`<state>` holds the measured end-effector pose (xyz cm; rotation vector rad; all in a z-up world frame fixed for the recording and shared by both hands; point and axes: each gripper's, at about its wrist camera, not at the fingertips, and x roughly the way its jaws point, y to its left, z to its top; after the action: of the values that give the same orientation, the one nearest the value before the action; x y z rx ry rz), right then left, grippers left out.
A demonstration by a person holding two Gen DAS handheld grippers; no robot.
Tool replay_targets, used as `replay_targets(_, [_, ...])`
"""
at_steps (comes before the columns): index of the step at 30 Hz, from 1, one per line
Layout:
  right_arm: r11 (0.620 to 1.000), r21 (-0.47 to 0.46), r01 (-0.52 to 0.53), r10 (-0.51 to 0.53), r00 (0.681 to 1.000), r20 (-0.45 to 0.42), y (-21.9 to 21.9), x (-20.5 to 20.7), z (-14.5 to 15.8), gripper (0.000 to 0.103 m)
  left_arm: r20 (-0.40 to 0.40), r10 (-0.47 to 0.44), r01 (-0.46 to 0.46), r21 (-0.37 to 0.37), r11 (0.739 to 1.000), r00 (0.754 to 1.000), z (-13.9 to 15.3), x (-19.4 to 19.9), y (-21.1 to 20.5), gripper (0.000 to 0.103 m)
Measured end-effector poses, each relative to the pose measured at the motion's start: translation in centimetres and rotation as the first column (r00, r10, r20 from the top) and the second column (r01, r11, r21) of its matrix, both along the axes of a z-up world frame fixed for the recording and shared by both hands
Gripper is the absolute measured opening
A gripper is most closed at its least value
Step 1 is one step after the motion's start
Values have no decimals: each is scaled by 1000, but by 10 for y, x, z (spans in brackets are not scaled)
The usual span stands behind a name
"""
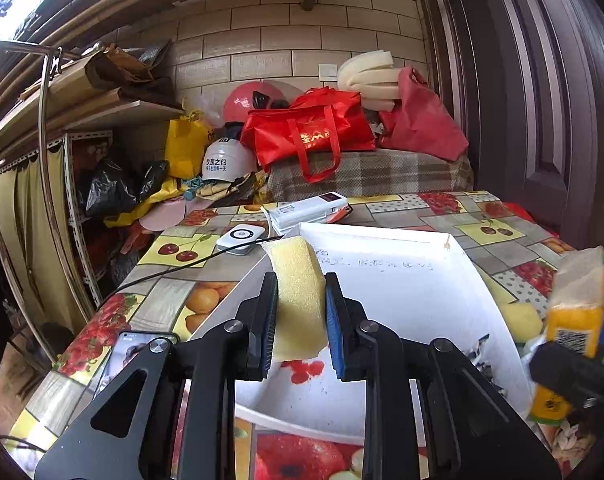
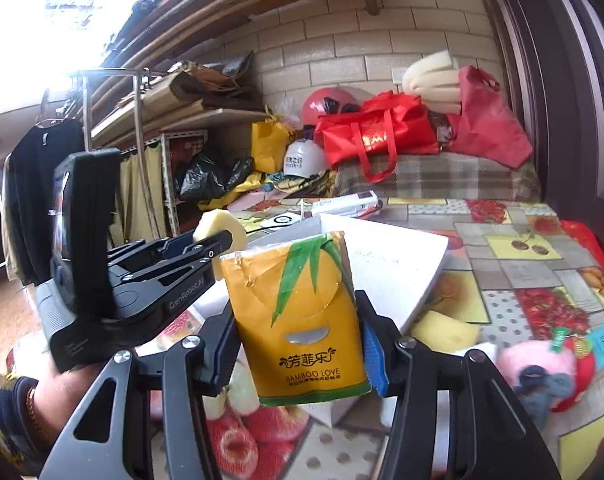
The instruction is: Organize soft objects
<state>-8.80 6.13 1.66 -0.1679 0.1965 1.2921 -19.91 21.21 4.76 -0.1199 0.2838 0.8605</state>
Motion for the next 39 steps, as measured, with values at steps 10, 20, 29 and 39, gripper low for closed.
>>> replay_targets(10, [996, -20, 85, -86, 995, -58, 42, 18, -1, 52, 25, -60, 61, -46, 997, 998, 1, 22, 38, 22])
replay_targets(20, [989, -38, 145, -148, 985, -90, 62, 18, -2, 79, 29, -31, 35, -137, 990, 999, -2, 33, 66, 28])
replay_targets(29, [987, -17, 158, -159, 983, -89, 59, 20, 1, 93, 177, 88, -55, -184, 981, 980, 0, -1, 79, 103])
replay_targets(39, [989, 54, 139, -139, 990, -10, 50, 6, 6, 94, 224, 132, -91, -186, 978, 966, 2, -22, 72, 103])
